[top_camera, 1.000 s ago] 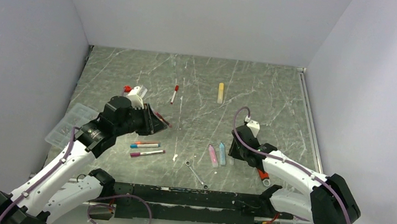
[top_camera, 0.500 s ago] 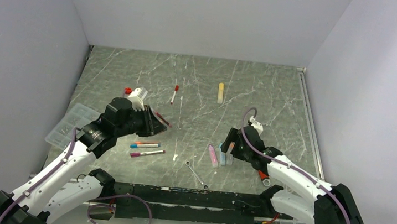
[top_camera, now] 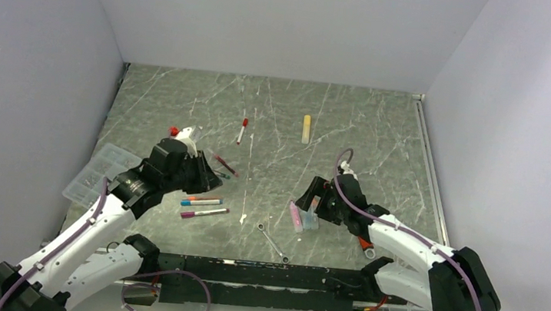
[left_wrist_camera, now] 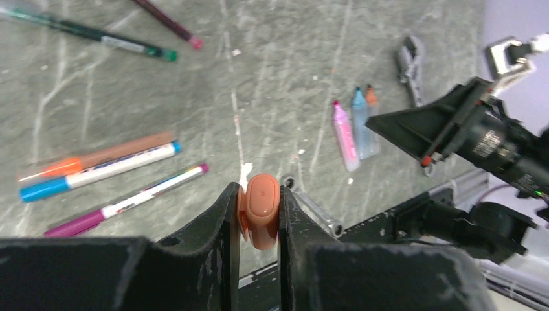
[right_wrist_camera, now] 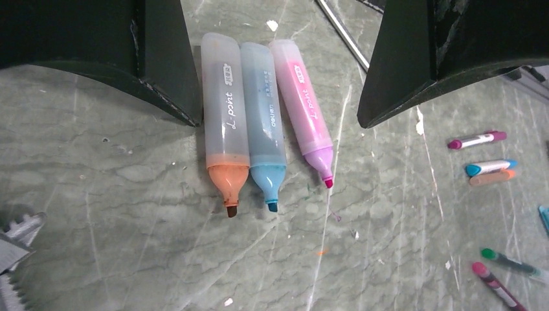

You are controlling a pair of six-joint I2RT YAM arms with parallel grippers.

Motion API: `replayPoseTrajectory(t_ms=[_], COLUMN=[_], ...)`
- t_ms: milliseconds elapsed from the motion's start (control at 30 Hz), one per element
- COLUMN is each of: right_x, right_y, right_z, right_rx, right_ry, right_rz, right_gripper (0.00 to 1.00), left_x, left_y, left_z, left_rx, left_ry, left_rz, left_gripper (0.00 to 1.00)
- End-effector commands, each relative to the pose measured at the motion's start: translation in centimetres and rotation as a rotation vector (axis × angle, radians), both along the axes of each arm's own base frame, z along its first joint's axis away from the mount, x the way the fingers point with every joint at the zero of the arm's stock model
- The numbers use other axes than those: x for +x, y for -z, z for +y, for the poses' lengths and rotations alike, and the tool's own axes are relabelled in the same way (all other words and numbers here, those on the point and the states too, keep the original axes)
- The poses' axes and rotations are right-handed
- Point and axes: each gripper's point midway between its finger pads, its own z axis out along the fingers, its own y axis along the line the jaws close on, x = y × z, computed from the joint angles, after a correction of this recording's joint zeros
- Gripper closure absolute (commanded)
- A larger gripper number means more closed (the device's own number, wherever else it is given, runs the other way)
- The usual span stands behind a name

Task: Open the pen caps

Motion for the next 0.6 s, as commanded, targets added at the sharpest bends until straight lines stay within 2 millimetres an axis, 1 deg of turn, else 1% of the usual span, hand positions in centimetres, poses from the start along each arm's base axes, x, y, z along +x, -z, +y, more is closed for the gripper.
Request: replayPoseTrajectory(t_ms=[0,67,100,200,233,267,300,400,467,500,533,567], right_x=[-0.3,-0.3,-0.2,0.3,0.7,0.7,1.2,2.1,2.2,2.1,2.1,1.9], right_y=[-0.2,-0.3,-0.3,-1.5,-2.5,-3.0,-3.9,-7.4,-9.7,-10.6,-11.1,-11.3], right_z=[0.7,0.7,0.6,0.1,0.0,-0.3,-0.9,-2.3,-2.3,-2.2,-2.1,-1.9], right_rx=[0.043,0.038,0.032,0.027,0.028,0.016,-0.004,-0.027,0.0,0.014,0.026,0.036], right_ry=[-0.031,-0.033,-0.026,0.007,0.017,0.023,0.048,0.097,0.085,0.075,0.065,0.053], right_rz=[-0.001,0.004,0.004,-0.039,-0.065,-0.071,-0.1,-0.212,-0.289,-0.318,-0.336,-0.346], right_gripper=[0.06,0.06,0.06,0.06,0.06,0.06,0.06,0.06,0.06,0.06,0.06,0.07], left_x=[0.3,0.2,0.2,0.2,0.2,0.2,0.2,0.8,1.7,2.4,2.9,3.4], left_y=[0.9,1.4,1.6,2.5,2.8,3.1,3.3,4.1,4.8,5.3,6.2,6.9], left_z=[2.1,2.4,2.9,4.6,5.4,6.0,6.7,8.2,9.3,10.0,10.9,11.5], left_rx=[0.085,0.096,0.113,0.178,0.203,0.227,0.249,0.328,0.397,0.433,0.457,0.444], left_ry=[-0.104,-0.12,-0.145,-0.229,-0.262,-0.291,-0.318,-0.375,-0.409,-0.423,-0.455,-0.48], left_rz=[0.033,0.052,0.057,0.082,0.086,0.092,0.094,0.102,0.117,0.12,0.15,0.192], left_gripper=[1.0,1.0,1.0,1.0,1.0,1.0,1.0,1.0,1.0,1.0,1.0,1.0])
